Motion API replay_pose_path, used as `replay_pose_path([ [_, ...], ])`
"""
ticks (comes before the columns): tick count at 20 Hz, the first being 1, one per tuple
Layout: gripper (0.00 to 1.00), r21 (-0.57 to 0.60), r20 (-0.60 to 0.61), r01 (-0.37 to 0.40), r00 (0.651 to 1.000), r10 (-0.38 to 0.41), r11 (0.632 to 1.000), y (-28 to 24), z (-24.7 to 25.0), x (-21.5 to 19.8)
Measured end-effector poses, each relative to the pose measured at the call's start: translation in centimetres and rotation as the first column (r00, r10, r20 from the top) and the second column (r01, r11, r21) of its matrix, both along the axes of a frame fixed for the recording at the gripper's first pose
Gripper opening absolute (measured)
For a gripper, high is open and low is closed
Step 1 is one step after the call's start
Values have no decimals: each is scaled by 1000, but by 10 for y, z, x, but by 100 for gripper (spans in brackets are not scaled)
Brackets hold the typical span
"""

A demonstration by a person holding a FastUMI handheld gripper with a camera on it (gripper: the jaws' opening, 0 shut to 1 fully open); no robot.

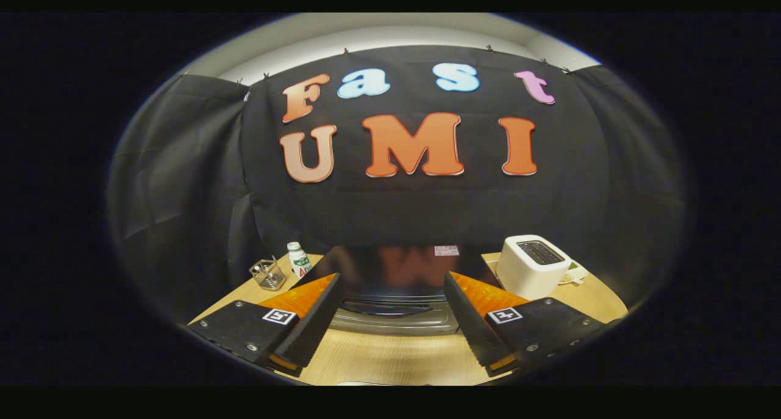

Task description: Open the toaster oven, put the food inside, and close the toaster oven door.

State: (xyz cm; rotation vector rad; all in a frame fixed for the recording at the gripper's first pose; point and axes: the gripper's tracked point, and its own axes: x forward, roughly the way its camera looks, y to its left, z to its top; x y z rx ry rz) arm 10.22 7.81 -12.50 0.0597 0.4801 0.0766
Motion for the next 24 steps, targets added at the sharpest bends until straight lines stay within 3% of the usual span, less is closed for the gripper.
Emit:
replay_pose_path([
  [12,98,-70,-229,2,973,-18,998,15,-82,36],
  [20,95,-87,-249,23,968,-44,996,16,-87,30],
  [24,89,-92,-231,0,973,-21,996,20,-81,5],
])
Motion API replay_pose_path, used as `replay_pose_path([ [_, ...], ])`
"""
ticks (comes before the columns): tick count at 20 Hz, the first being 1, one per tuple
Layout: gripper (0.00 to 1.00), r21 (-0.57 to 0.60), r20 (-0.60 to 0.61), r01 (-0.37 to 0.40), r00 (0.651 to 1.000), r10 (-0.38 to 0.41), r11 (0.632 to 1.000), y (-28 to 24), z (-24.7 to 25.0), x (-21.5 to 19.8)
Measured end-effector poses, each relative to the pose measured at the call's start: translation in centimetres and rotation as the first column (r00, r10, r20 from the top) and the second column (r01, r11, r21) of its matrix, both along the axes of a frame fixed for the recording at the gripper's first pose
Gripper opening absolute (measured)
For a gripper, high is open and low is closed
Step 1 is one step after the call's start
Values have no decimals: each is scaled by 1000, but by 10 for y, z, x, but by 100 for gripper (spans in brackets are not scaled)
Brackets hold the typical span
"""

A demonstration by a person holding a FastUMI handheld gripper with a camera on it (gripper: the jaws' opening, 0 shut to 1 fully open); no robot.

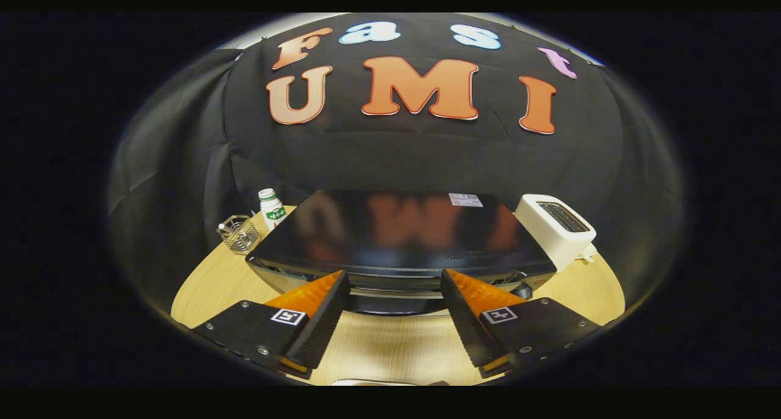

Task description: Open the toaster oven, put the food inside, and close the toaster oven door.

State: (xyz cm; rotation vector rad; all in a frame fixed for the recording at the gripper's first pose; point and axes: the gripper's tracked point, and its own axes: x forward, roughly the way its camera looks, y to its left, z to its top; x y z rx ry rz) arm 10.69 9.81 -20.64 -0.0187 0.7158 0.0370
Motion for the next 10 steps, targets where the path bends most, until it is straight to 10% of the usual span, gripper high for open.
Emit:
replay_pose_path([
  [10,89,84,-108,-93,989,101,992,7,-43,-108],
])
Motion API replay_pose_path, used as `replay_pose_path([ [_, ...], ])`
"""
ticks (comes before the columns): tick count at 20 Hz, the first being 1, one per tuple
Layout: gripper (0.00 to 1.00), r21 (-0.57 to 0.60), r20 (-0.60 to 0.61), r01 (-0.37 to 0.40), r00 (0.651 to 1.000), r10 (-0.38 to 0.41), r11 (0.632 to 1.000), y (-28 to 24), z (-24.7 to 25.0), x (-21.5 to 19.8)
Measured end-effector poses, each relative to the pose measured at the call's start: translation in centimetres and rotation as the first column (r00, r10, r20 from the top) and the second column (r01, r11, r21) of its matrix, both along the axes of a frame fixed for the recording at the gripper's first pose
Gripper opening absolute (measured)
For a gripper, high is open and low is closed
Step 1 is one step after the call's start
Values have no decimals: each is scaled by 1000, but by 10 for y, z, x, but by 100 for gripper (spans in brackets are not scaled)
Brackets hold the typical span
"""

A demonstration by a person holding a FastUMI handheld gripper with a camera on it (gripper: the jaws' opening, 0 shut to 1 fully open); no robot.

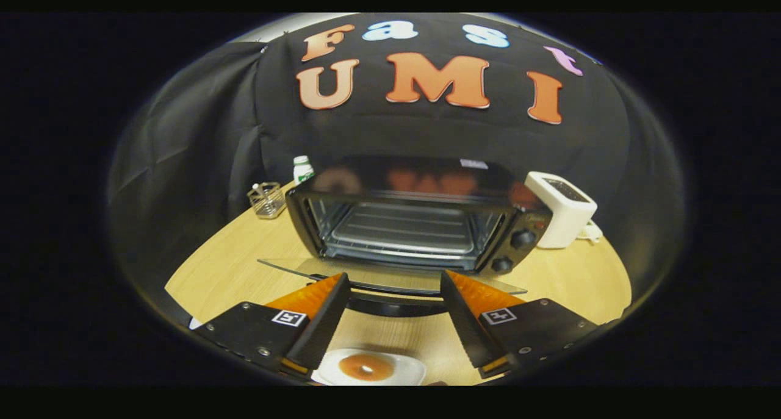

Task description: Open the toaster oven, put the food inside, and close the toaster oven door.

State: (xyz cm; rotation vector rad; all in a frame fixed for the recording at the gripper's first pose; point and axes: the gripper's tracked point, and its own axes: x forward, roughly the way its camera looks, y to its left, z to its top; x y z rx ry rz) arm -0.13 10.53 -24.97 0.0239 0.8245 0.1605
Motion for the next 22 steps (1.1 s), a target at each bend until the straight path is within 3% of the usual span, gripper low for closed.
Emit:
replay_pose_path([
  [3,89,103,-89,32,996,-23,994,0,-27,-18],
  [6,88,133,-130,60,991,-43,989,-2,-46,-22],
  [22,81,53,-139,36,990,-28,998,-10,-79,-29],
])
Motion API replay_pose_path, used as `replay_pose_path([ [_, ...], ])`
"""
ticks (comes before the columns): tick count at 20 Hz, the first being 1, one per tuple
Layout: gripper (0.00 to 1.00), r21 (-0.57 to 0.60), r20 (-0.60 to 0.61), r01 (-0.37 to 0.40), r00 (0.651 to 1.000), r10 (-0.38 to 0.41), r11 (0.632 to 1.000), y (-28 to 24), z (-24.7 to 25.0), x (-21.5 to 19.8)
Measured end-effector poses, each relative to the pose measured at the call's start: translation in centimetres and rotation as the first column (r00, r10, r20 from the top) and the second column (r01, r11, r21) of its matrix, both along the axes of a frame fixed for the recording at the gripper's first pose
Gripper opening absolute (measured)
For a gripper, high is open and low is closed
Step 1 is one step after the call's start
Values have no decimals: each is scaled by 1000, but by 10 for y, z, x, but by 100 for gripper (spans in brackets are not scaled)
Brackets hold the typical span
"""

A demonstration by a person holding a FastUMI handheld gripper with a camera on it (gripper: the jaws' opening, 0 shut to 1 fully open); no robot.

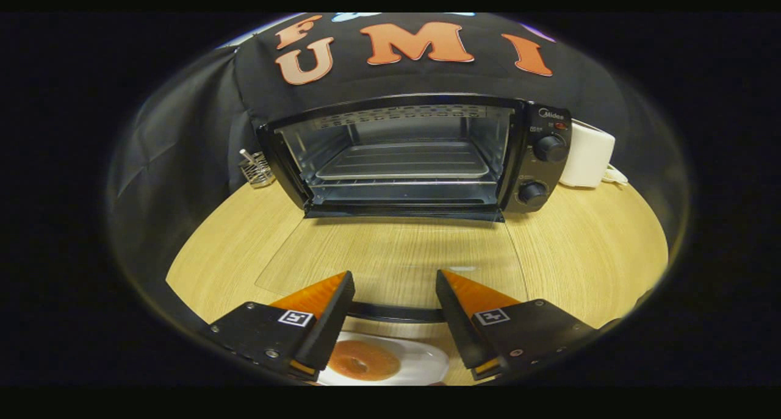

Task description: Open the toaster oven, put the food inside, and close the toaster oven door.

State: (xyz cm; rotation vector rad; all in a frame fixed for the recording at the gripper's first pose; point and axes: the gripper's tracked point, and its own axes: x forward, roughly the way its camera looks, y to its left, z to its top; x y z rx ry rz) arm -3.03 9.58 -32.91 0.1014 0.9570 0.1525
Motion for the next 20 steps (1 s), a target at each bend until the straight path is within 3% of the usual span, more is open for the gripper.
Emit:
replay_pose_path([
  [4,81,-1,-10,8,1000,-8,1000,-2,13,-8],
  [10,85,-29,70,-113,991,115,993,10,46,-57],
  [13,87,-34,38,-181,983,182,983,18,38,-94],
  [20,88,-81,-44,-229,973,226,970,20,-2,-126],
])
